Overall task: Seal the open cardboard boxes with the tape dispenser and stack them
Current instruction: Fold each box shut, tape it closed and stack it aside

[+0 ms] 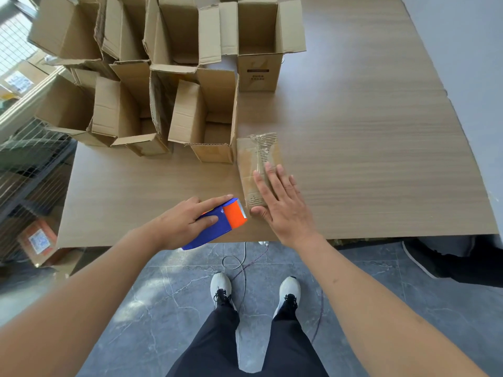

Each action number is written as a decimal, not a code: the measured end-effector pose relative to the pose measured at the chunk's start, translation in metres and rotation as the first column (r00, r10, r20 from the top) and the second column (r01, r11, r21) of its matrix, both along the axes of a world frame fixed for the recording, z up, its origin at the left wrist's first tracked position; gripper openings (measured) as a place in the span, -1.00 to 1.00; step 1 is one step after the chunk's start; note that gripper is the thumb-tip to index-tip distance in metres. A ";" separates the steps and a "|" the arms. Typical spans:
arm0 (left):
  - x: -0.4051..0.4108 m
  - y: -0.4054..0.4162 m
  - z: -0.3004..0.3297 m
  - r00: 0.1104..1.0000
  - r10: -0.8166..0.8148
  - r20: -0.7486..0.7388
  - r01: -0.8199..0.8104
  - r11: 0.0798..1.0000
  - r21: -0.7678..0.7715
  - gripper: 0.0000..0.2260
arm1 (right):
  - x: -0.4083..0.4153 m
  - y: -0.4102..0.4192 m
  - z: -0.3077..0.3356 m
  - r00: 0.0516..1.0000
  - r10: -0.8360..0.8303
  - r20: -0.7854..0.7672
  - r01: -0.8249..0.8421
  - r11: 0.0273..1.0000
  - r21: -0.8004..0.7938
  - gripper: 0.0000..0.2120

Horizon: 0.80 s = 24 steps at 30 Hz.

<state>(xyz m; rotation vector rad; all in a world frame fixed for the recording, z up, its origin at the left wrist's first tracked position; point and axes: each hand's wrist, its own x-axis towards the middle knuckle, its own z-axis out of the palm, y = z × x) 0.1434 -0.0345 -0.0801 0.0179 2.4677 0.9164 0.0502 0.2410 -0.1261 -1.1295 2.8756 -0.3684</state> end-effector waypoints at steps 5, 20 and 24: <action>0.009 -0.010 -0.007 1.000 0.019 0.012 -0.020 0.997 0.072 -0.54 | -0.006 0.003 -0.003 0.999 0.031 -0.036 -0.030 0.999 0.011 -0.26; -0.036 0.004 -0.001 0.976 0.060 0.211 -0.054 0.998 -0.033 -0.66 | -0.002 -0.002 0.011 0.998 0.014 0.062 -0.016 0.999 0.028 -0.32; -0.045 0.005 0.003 0.973 0.016 0.230 0.005 0.996 -0.091 -0.63 | -0.002 -0.005 0.021 0.991 -0.015 0.131 0.008 0.998 0.058 -0.30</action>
